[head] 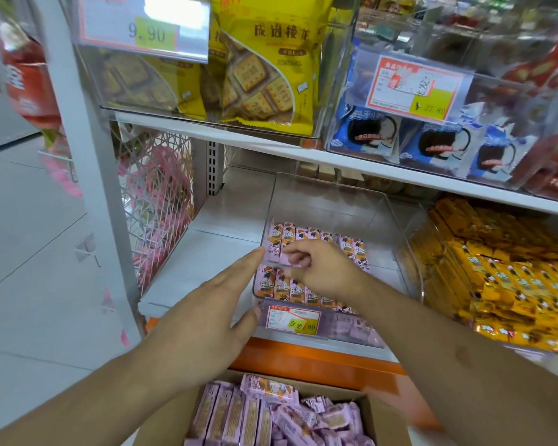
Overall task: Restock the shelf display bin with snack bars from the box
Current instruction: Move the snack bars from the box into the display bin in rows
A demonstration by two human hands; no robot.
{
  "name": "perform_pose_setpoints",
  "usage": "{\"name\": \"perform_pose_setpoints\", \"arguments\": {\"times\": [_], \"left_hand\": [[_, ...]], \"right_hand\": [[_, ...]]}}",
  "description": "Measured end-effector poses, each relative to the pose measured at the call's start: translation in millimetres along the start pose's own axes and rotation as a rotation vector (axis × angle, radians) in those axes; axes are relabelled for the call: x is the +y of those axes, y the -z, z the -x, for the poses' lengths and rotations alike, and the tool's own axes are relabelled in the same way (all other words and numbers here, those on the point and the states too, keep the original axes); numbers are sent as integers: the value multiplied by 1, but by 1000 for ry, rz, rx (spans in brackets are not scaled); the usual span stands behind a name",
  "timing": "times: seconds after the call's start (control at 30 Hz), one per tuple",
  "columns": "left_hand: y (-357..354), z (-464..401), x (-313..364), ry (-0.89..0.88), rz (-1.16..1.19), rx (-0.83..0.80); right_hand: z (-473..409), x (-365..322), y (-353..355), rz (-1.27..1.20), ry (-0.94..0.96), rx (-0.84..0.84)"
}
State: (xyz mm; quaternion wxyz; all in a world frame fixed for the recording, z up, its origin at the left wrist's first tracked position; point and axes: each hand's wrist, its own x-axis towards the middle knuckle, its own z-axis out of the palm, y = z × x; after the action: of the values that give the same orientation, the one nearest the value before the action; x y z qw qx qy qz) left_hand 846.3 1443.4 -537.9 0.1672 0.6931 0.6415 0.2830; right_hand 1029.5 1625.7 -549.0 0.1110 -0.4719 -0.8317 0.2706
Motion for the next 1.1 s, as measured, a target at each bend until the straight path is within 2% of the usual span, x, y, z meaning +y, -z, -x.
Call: {"name": "perform_pose_setpoints", "arguments": {"times": [0.1, 0.2, 0.27, 0.33, 0.4, 0.53, 0.6, 0.7, 0.9, 1.1], "left_hand": [[3, 5, 6, 37, 37, -24], [1, 17, 6, 57, 37, -10], [-7, 29, 1, 116, 38, -5], [-19, 44, -5, 149, 28, -34], [-36, 61, -11, 161, -23, -123], [-75, 92, -35, 144, -208, -330], [-96, 98, -50, 139, -241, -372], [-121, 98, -61, 224, -160, -448], [-161, 74, -79, 345, 19, -340], [-192, 47, -82, 437, 87, -212]], "right_hand": [[30, -7, 21, -125, 1, 130], [80, -21, 36, -192, 128, 272], [121, -30, 36, -261, 192, 277], [157, -32, 23, -289, 196, 213], [181, -19, -5, -245, 141, 76], [202, 32, -72, -8, -123, -213], [206, 57, -97, 89, -195, -244], [199, 80, -131, 72, -274, -229], [179, 104, -181, 248, -202, -161], [189, 121, -193, 189, -160, -81]]}}
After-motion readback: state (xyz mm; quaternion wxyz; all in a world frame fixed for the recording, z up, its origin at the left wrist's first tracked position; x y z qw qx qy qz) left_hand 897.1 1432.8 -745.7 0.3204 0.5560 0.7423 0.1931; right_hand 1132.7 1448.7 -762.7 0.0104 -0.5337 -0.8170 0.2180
